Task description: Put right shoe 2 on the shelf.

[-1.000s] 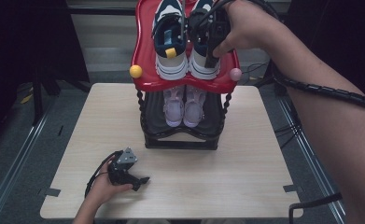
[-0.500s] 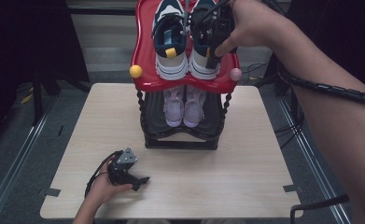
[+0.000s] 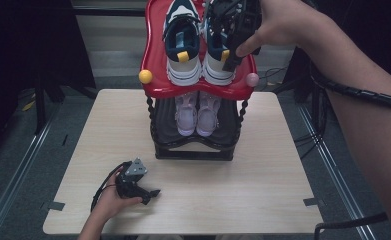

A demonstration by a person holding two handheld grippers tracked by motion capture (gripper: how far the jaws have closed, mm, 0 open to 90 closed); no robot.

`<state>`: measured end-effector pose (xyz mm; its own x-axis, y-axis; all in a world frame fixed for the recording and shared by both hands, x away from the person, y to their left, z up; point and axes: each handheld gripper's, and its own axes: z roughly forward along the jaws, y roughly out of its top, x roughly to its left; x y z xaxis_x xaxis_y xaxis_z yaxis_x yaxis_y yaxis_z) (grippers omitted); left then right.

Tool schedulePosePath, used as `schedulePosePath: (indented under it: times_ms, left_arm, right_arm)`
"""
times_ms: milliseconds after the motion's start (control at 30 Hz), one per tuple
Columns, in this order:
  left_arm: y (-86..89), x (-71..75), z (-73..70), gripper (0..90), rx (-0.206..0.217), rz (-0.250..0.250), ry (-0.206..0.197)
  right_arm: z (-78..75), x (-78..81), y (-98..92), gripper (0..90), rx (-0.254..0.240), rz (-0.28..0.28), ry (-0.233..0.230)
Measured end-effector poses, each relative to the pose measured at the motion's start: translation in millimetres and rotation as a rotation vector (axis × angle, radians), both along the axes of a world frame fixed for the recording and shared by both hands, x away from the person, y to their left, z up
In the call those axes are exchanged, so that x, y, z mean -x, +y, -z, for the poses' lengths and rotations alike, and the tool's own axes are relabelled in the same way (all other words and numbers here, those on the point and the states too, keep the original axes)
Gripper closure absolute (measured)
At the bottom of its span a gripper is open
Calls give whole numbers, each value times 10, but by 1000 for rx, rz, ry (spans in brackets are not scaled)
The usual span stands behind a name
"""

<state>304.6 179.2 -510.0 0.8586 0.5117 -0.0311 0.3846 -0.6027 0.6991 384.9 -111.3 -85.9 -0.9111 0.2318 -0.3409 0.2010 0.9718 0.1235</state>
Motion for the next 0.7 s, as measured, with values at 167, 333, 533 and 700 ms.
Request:
schedulePosePath:
  times_ms: [167, 333, 533, 700]
  left_arm:
    - [1, -1, 0, 0, -1, 1, -2]
    - [1, -1, 0, 0, -1, 1, -2]
    - [0, 0, 0, 0, 0, 0, 0]
    - [3, -3, -2, 0, -4, 1, 0]
  right_arm:
    - [-49, 50, -51, 289, -3, 17, 5]
    - [-84, 82, -99, 276, -7, 16, 3]
    - [-113, 146, -154, 273, -18, 24, 9]
    - [-129, 208, -242, 272, -31, 32, 8]
